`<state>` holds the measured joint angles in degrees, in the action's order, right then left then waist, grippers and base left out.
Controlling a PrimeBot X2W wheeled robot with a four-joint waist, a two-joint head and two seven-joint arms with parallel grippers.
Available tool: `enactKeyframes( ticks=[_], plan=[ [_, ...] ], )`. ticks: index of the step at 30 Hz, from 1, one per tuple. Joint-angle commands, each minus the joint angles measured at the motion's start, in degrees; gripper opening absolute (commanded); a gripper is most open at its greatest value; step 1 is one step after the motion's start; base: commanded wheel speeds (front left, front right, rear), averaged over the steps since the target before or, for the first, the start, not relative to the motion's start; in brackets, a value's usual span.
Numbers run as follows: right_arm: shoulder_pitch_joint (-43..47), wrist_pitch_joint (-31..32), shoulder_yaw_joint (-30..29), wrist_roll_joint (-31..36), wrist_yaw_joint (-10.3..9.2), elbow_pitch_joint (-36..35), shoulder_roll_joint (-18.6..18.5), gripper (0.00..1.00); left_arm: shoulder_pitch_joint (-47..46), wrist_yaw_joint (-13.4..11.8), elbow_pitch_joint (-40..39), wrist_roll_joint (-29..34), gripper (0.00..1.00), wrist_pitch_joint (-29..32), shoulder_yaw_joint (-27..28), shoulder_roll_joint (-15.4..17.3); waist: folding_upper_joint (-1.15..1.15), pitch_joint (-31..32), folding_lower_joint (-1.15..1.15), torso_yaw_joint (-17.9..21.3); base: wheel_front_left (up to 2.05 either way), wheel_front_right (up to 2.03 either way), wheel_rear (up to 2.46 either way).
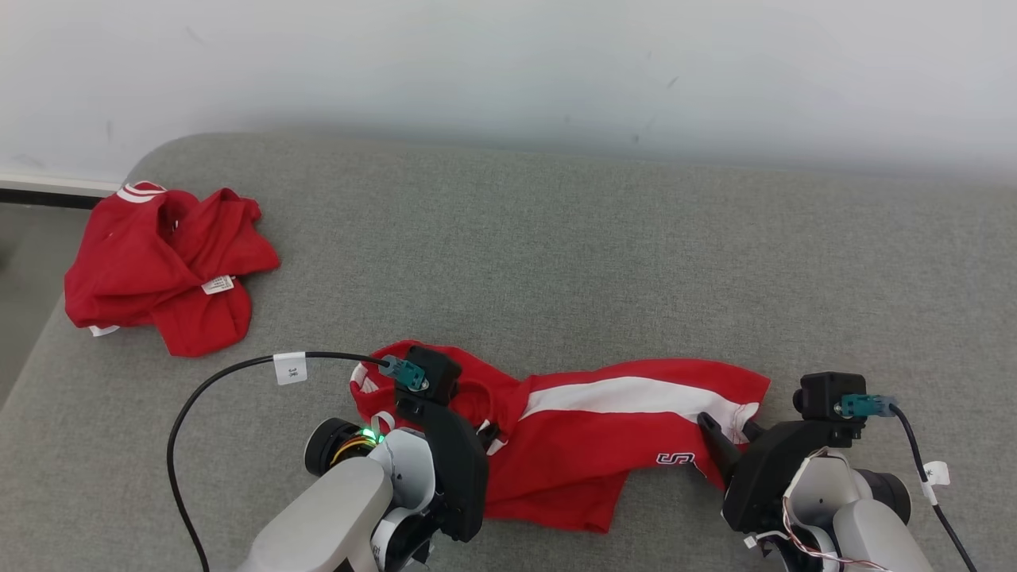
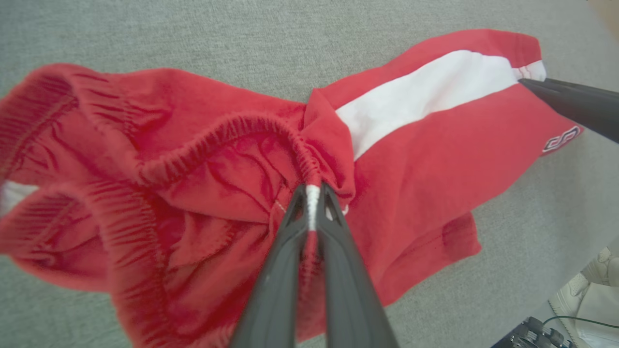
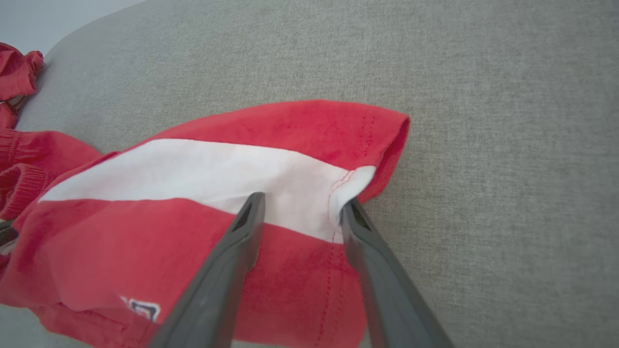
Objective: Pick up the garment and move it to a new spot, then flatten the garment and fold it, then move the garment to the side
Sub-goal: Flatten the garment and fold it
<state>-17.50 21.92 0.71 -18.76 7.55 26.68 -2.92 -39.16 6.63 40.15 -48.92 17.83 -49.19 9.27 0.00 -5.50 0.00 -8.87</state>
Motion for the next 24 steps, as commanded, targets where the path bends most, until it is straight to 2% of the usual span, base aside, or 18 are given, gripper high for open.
enactKeyframes(
  ticks=[1,4,5,6,7,8,14,20,24],
  plan=[
    [0.5,-0.1,0.4,-0.7,-0.13,-0.3,0.0,0.76,-0.4,0.4,0.1,-0.2,0.00,-0.2,0.1,0.0,0.00,0.3,0.00,0.1,0.00,0.00,0.00],
    [-0.1,0.1,1.0,-1.2,-0.13,0.4,0.0,0.76,-0.3,0.4,0.2,-0.5,0.00,-0.5,0.0,0.1,0.00,0.5,0.00,0.1,0.00,0.00,0.00],
    [-0.5,0.2,1.2,-1.3,-0.13,0.9,0.0,0.69,-0.3,0.4,0.3,-0.6,0.00,-0.6,0.0,0.1,0.00,0.6,0.00,0.1,0.00,0.00,0.00],
    [-1.0,0.4,1.4,-1.5,-0.13,1.3,0.0,0.56,-0.3,0.3,0.3,-0.6,0.00,-0.7,0.0,0.1,0.00,0.6,0.00,0.1,0.00,0.00,0.00],
    [-1.5,0.5,1.5,-1.9,-0.13,1.8,0.0,0.36,-0.2,0.3,0.3,-0.6,0.00,-0.8,0.0,0.1,0.00,0.7,0.00,0.1,0.00,0.00,0.00],
    [-1.9,0.6,1.6,-2.0,-0.13,2.5,0.1,0.01,-0.1,0.4,0.3,-0.6,0.00,-1.1,0.0,0.1,0.00,0.8,0.00,0.0,0.00,0.00,0.00],
    [-4.9,-2.5,3.1,-4.3,-0.13,4.3,0.0,0.00,0.2,0.4,-0.9,-1.7,0.00,-4.9,1.4,0.1,0.00,2.2,0.00,-0.2,0.00,0.00,0.00],
    [-10.8,-6.7,3.6,-8.9,-0.13,1.9,0.0,0.00,-1.7,0.9,-4.4,-9.1,0.00,-10.2,8.7,0.0,0.00,3.0,0.00,1.1,0.00,0.00,0.00],
    [-15.4,-5.7,4.7,-10.9,-0.13,0.3,0.0,0.00,-3.9,1.0,-6.1,-12.6,0.00,-11.1,11.9,1.4,0.00,2.0,0.00,2.6,0.00,0.00,0.00]
  ],
)
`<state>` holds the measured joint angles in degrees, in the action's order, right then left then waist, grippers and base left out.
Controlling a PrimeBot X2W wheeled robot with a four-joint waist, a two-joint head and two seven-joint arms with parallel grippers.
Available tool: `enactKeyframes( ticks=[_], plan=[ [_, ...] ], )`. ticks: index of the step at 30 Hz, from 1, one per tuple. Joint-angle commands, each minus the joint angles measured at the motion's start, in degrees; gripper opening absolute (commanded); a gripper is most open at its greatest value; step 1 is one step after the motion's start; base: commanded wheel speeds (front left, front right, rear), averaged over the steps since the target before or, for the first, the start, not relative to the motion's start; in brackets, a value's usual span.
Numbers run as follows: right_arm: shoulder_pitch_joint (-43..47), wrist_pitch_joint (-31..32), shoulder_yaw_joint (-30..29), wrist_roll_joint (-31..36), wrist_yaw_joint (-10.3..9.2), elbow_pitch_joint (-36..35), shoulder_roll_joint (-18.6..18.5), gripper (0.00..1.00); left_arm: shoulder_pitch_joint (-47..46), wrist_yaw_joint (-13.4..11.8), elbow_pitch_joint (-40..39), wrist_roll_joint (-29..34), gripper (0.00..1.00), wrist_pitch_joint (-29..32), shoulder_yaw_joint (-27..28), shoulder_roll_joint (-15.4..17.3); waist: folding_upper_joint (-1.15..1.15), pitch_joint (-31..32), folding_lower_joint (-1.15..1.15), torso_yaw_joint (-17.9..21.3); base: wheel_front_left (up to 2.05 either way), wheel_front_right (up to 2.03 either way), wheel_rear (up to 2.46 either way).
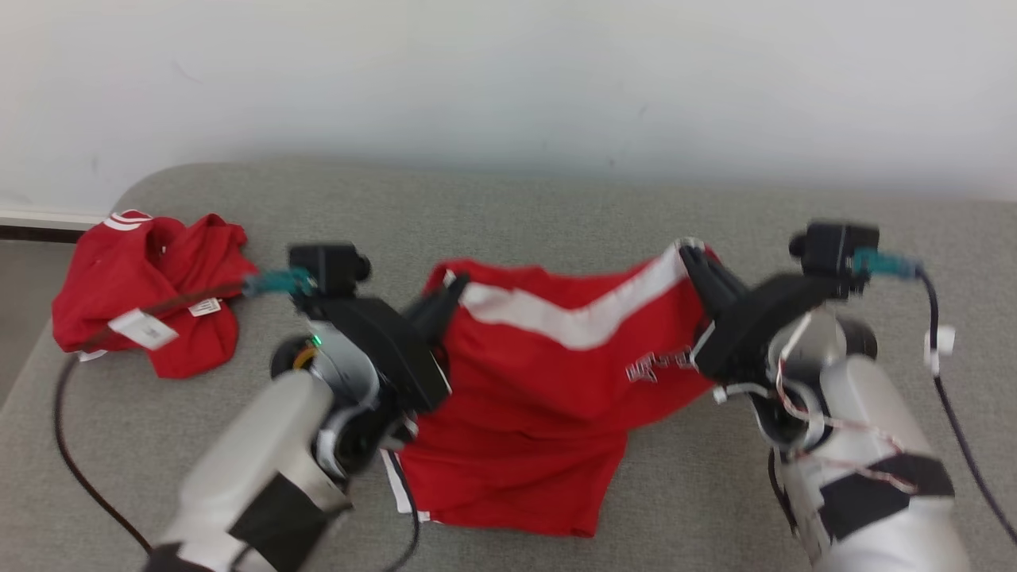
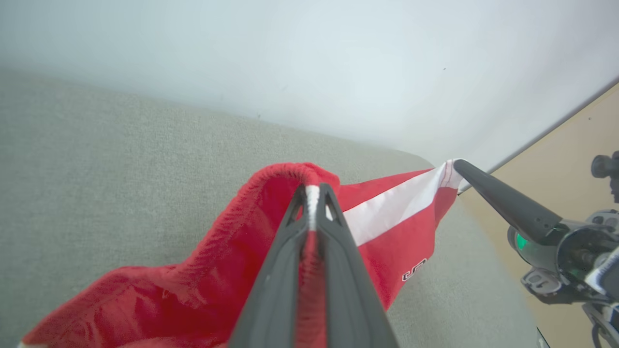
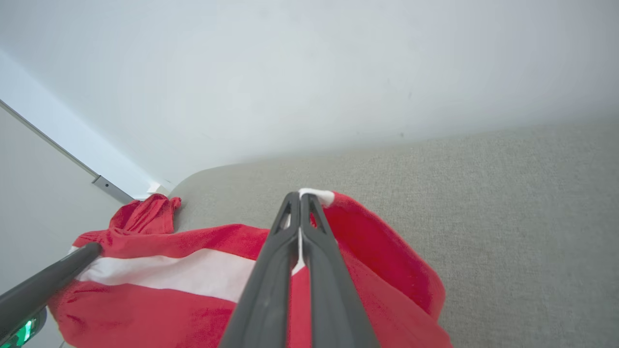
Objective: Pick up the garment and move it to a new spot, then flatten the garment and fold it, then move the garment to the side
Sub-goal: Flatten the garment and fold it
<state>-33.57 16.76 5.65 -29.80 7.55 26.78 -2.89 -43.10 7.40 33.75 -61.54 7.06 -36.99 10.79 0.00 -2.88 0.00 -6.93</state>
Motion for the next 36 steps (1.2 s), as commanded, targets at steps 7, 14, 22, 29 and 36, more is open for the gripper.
enactKeyframes(
  ticks=[7,14,22,29,36],
  plan=[
    [-15.6,1.4,3.2,0.4,-0.13,-1.0,-2.7,0.00,-10.4,0.1,-4.1,-6.6,0.00,-4.4,8.2,2.2,0.00,-9.1,0.00,5.5,0.00,0.00,0.00],
    [-32.9,-7.0,2.7,1.8,-0.13,3.8,-5.0,0.00,-25.1,-0.7,-3.2,-7.9,0.00,-12.8,16.6,2.7,0.00,-19.3,0.00,10.4,0.00,0.00,0.00],
    [-50.6,-23.9,-3.9,10.3,-0.13,9.6,-3.5,0.00,-39.0,-0.4,-5.1,-7.4,0.00,-19.2,21.7,2.8,0.00,-28.7,0.00,14.1,0.00,0.00,0.00],
    [-56.2,-30.0,-4.1,15.4,-0.13,12.5,-4.5,0.00,-39.3,0.2,-8.4,-9.9,0.00,-20.6,21.8,2.2,0.00,-33.9,0.00,14.1,0.00,0.00,0.00],
    [-51.7,-31.1,1.0,15.3,-0.13,13.8,-7.0,0.00,-29.7,0.1,-13.8,-12.8,0.00,-21.2,17.5,3.8,0.00,-35.2,0.00,13.5,0.00,0.00,0.00]
  ],
)
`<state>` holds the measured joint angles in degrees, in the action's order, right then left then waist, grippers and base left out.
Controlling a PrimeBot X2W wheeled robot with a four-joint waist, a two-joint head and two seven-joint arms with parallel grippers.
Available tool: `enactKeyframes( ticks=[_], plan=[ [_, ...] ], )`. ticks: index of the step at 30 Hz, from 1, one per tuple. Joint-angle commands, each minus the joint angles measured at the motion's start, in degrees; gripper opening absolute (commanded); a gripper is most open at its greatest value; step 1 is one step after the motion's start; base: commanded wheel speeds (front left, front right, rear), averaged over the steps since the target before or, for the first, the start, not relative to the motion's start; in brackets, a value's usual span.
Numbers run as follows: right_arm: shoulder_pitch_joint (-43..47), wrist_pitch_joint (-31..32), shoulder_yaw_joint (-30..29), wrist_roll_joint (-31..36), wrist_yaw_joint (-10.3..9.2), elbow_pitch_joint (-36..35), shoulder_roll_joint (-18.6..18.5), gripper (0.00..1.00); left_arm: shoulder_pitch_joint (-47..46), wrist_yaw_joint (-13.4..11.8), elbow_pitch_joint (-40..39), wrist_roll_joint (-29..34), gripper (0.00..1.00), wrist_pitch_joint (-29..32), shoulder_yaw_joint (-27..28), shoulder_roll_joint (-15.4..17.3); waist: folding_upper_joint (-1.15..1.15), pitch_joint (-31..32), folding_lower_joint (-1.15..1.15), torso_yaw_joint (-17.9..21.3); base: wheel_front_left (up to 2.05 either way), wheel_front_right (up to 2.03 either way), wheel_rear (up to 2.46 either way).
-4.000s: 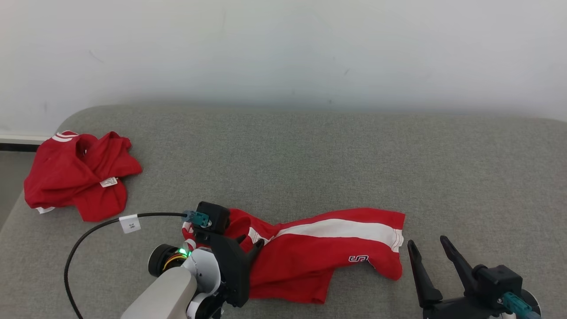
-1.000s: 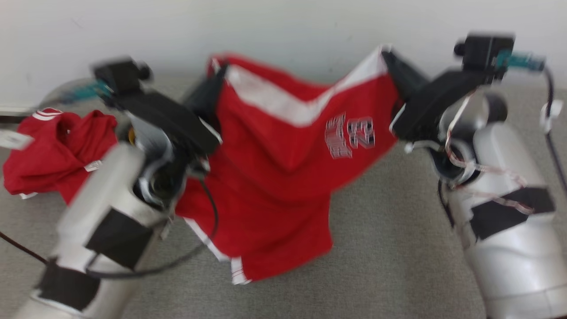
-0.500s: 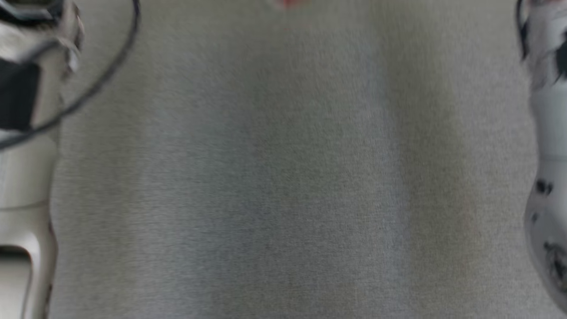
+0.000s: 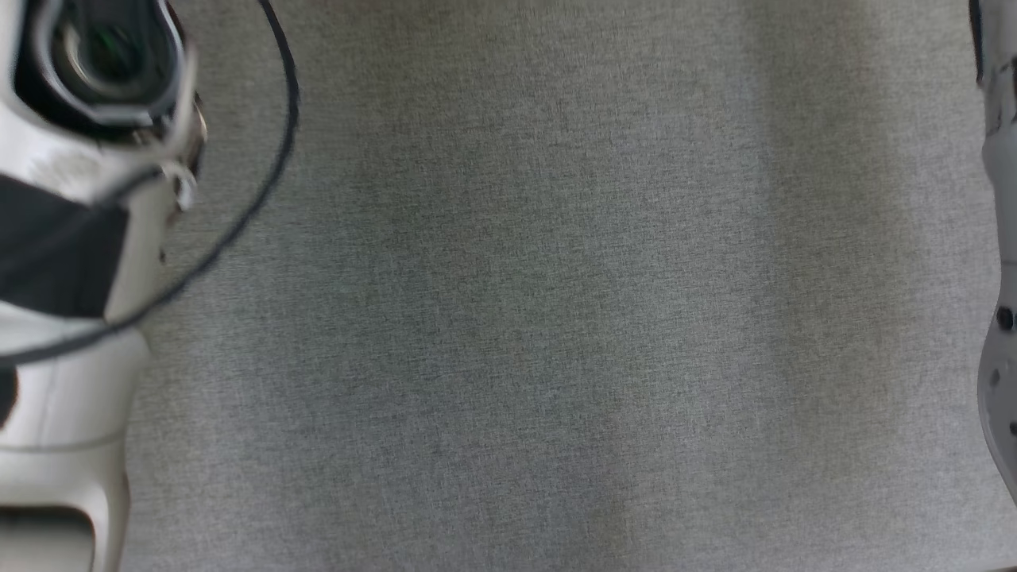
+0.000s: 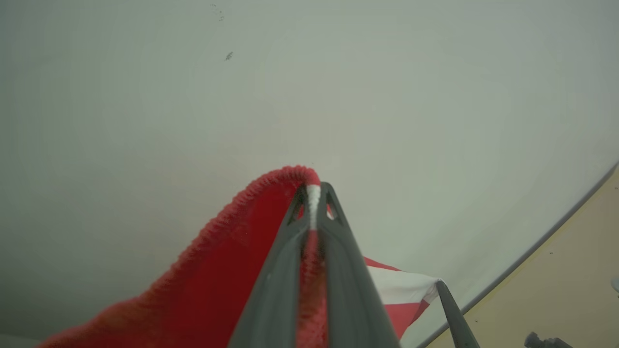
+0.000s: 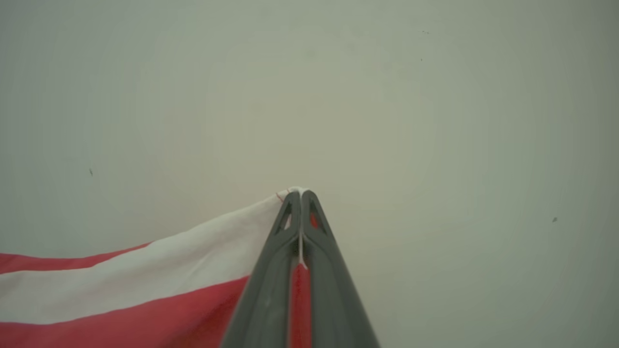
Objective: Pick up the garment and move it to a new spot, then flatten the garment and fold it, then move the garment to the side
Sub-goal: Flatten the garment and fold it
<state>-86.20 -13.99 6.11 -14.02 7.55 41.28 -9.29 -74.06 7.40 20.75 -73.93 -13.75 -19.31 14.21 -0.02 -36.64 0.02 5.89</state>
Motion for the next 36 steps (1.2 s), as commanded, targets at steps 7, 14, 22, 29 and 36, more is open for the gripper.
enactKeyframes(
  ticks=[7,14,22,29,36],
  plan=[
    [9.3,1.4,7.7,-5.7,-0.13,-6.1,-4.3,0.00,10.5,0.1,-6.2,-3.2,0.00,-1.0,-3.1,1.5,0.02,2.0,-0.02,-0.7,0.00,0.00,0.00],
    [24.4,10.1,10.5,-14.3,-0.13,-17.2,-9.6,0.00,23.6,0.1,-10.2,-5.4,0.00,-1.4,-5.9,2.6,0.02,10.7,-0.02,-2.1,0.00,0.00,0.00],
    [44.3,26.2,5.4,-18.5,-0.13,-30.1,-12.2,0.00,39.6,0.1,-12.7,-7.5,0.00,-1.4,-7.4,2.9,0.02,20.6,-0.02,-3.1,0.00,0.00,0.00],
    [62.5,41.2,-0.3,-18.3,-0.13,-40.4,-11.2,0.00,51.4,0.1,-11.1,-6.3,0.00,-1.5,-11.2,3.8,0.02,27.5,-0.02,-4.1,0.00,0.00,0.00],
    [82.5,58.5,-5.4,-18.9,-0.13,-52.7,-10.9,0.00,60.0,0.1,-8.5,-4.1,0.00,-0.2,-18.5,7.4,0.02,32.8,-0.02,-5.0,0.00,0.00,0.00]
  ],
)
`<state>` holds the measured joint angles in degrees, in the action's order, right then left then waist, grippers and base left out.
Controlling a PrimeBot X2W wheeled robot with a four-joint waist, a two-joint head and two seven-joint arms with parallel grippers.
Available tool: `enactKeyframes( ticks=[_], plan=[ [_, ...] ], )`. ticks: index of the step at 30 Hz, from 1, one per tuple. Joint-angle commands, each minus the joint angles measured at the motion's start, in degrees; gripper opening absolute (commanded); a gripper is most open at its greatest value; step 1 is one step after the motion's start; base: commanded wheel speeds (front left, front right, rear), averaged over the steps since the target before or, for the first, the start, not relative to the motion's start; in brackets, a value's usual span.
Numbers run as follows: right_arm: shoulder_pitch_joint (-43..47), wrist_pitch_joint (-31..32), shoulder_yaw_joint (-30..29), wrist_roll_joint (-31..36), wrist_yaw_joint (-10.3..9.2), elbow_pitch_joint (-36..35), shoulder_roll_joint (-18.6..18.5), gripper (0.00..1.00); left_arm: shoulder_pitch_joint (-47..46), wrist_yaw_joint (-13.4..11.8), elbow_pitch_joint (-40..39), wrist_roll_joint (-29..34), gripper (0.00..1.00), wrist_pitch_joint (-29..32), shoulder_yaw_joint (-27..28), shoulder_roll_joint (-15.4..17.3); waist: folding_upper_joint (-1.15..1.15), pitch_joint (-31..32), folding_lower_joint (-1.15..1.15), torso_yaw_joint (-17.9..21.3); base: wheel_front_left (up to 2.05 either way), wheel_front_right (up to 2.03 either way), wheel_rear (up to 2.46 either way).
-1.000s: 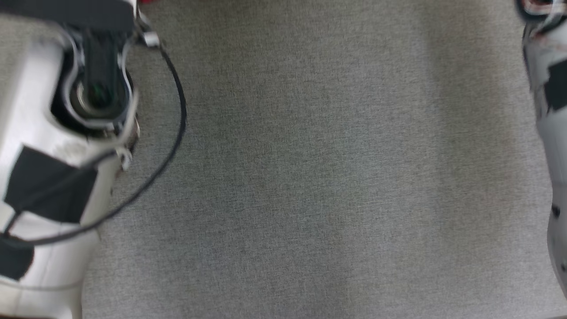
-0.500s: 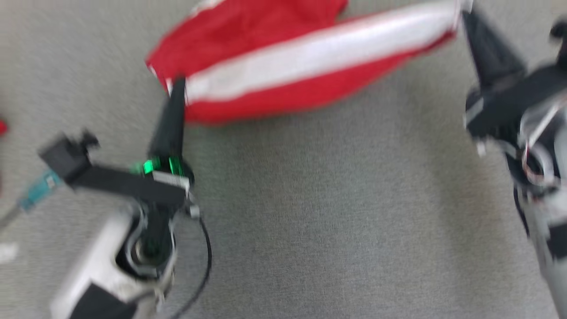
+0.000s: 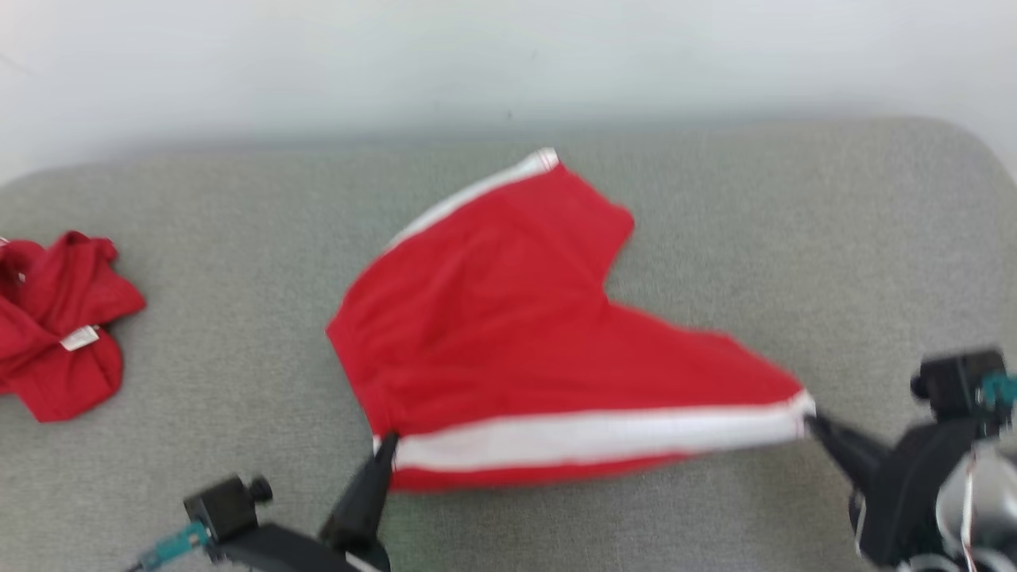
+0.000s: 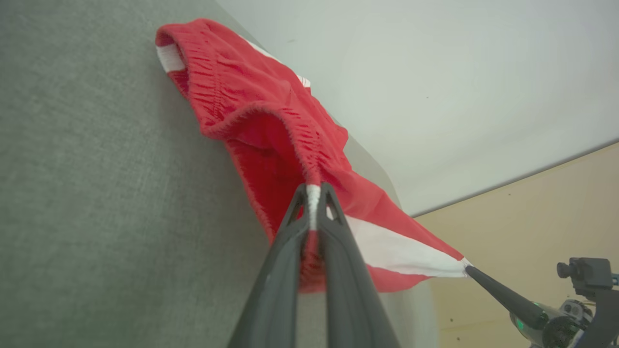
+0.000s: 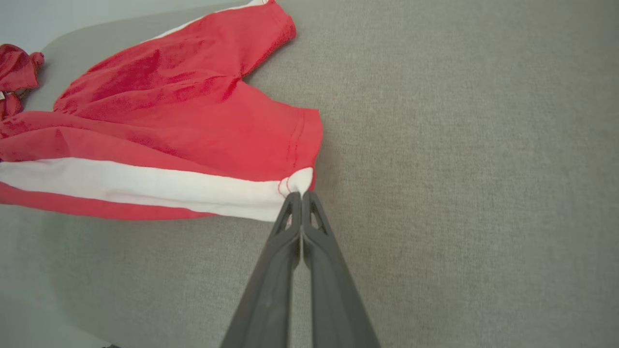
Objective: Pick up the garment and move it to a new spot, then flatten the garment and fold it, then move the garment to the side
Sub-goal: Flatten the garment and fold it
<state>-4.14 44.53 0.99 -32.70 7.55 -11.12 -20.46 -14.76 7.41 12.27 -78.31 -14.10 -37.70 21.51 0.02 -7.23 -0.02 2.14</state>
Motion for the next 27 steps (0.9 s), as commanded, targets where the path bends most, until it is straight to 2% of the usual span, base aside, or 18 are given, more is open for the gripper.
enactKeyframes(
  ticks=[1,4,8,11,14,20,27],
  plan=[
    [2.6,1.9,-1.0,-0.3,-0.13,-1.9,0.7,0.00,1.6,0.1,-0.1,0.2,0.00,0.5,-0.8,0.5,-0.02,3.7,0.02,-1.4,0.00,0.00,0.00],
    [9.2,7.3,-3.2,0.0,-0.13,-5.6,1.7,0.00,3.9,0.0,1.5,1.6,0.00,1.7,-2.8,2.9,-0.02,4.5,0.02,-1.9,0.00,0.00,0.00],
    [16.4,13.9,-5.9,-0.7,-0.13,-9.1,4.0,0.00,6.8,-0.2,2.1,1.4,0.00,3.9,-4.9,4.0,-0.02,5.4,0.02,-2.8,0.00,0.00,0.00],
    [18.5,15.4,-7.2,-0.1,-0.13,-11.8,5.8,0.00,8.1,-0.2,0.9,-0.1,0.00,4.9,-5.2,4.4,-0.02,5.5,0.02,-3.5,0.00,0.00,0.00],
    [17.5,14.8,-7.6,0.4,-0.13,-12.7,6.1,0.00,8.2,-0.4,0.2,-0.5,0.00,5.0,-4.9,4.5,-0.02,5.3,0.02,-4.1,0.00,0.00,0.00],
    [7.4,9.2,-4.9,2.3,-0.13,-9.9,3.8,0.00,2.9,-0.9,-0.6,-0.5,0.00,3.9,-3.0,1.6,-0.02,3.6,0.02,-6.3,0.00,0.00,0.00],
    [-9.9,1.5,-1.1,3.1,-0.13,3.2,1.4,0.00,-6.8,-2.7,5.0,3.2,0.00,2.9,-2.8,-2.9,-0.02,-0.3,0.02,-8.7,0.00,0.00,0.00]
  ],
)
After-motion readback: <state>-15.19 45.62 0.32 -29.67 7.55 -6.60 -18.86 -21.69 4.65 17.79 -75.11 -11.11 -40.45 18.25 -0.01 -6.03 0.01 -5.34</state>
